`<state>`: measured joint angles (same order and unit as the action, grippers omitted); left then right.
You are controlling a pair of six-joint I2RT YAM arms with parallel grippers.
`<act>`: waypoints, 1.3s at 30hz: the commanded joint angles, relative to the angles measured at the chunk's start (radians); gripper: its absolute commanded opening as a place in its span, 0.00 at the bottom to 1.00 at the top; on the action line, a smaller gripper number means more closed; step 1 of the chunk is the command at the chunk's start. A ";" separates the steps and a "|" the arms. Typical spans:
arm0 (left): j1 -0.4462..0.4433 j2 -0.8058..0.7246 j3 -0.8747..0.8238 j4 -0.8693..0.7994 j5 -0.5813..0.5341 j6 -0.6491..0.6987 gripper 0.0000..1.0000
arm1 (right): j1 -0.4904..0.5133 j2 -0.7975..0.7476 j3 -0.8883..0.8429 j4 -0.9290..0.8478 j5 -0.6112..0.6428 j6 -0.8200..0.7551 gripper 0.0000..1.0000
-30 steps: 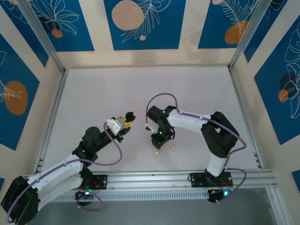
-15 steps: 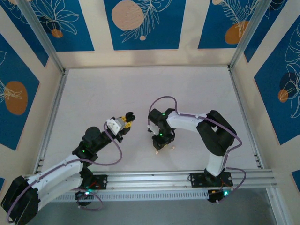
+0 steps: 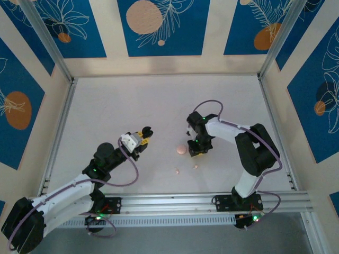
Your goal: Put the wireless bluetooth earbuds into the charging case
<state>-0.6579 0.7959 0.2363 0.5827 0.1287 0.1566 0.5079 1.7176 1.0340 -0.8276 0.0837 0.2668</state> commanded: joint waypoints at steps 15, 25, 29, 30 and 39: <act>0.011 -0.022 0.005 0.007 0.007 0.001 0.22 | -0.075 -0.033 0.124 -0.035 -0.100 -0.021 0.39; 0.013 -0.037 0.005 -0.012 0.000 0.009 0.22 | -0.040 0.069 0.141 -0.030 -0.188 -0.047 0.36; 0.013 -0.037 0.005 -0.010 0.002 0.008 0.22 | -0.046 0.108 0.141 -0.028 -0.187 -0.046 0.36; 0.012 -0.037 0.005 -0.010 0.002 0.007 0.22 | -0.048 0.118 0.141 -0.028 -0.180 -0.044 0.37; 0.014 -0.029 0.018 -0.023 0.004 0.023 0.22 | -0.099 0.159 0.132 -0.058 -0.079 -0.001 0.42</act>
<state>-0.6563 0.7712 0.2363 0.5594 0.1287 0.1646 0.4335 1.8618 1.1656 -0.8497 -0.0601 0.2440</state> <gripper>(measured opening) 0.222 0.415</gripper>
